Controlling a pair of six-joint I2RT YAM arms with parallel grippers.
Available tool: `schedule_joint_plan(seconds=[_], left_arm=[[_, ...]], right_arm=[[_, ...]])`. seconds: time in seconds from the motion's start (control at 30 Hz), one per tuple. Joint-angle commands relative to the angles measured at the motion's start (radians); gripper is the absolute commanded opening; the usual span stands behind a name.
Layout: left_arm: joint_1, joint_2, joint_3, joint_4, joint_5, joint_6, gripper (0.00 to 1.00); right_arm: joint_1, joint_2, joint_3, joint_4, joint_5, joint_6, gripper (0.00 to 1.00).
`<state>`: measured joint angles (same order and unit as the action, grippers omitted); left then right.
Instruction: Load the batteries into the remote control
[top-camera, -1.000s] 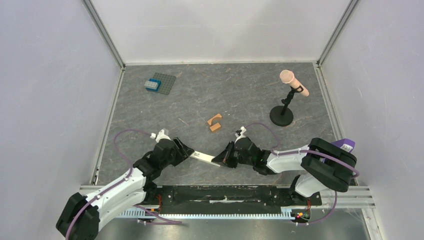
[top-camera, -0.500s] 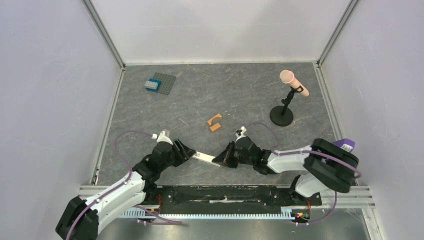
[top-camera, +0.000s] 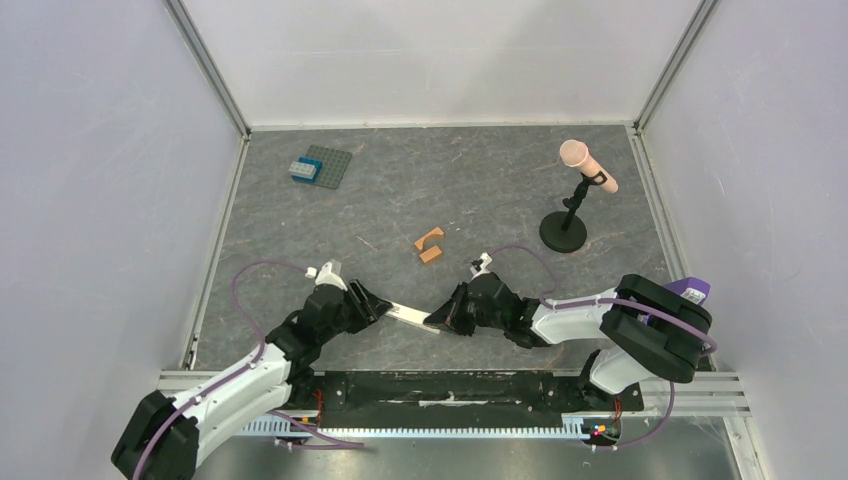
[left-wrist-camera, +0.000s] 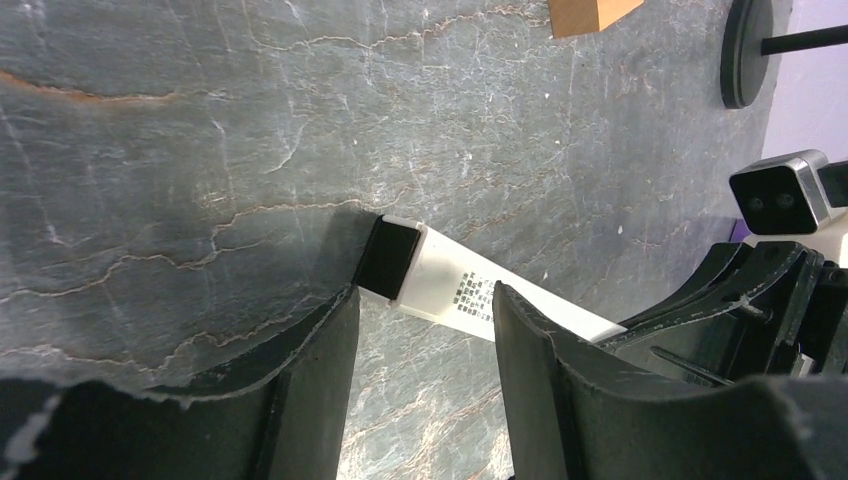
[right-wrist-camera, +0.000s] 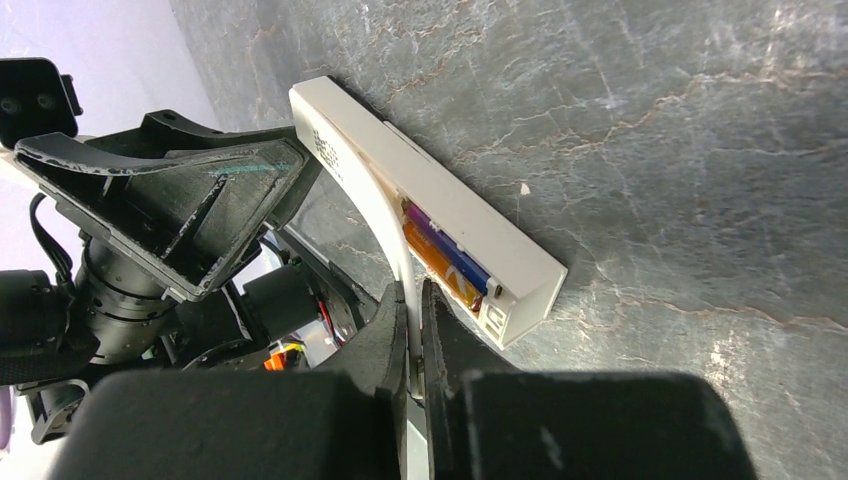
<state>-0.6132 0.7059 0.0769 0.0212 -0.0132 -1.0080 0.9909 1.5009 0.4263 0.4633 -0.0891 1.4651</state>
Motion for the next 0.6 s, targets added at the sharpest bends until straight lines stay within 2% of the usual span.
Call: schedule_joint_plan(seconds=[0.0,0.17,0.57], left_arm=[[-0.002,0.084,0.004,-0.073,0.009,0.053,0.58],[-0.002,0.115,0.012,-0.07,0.009,0.053,0.55],[-0.003,0.087,0.007,-0.09,-0.009,0.036,0.55]], right_arm=[[-0.003,0.021,-0.012,-0.141,0.034,-0.022,0.0],[-0.003,-0.004,-0.025,-0.146,0.047,-0.019,0.0],[-0.003,-0.042,-0.042,-0.178,0.061,-0.012,0.0]])
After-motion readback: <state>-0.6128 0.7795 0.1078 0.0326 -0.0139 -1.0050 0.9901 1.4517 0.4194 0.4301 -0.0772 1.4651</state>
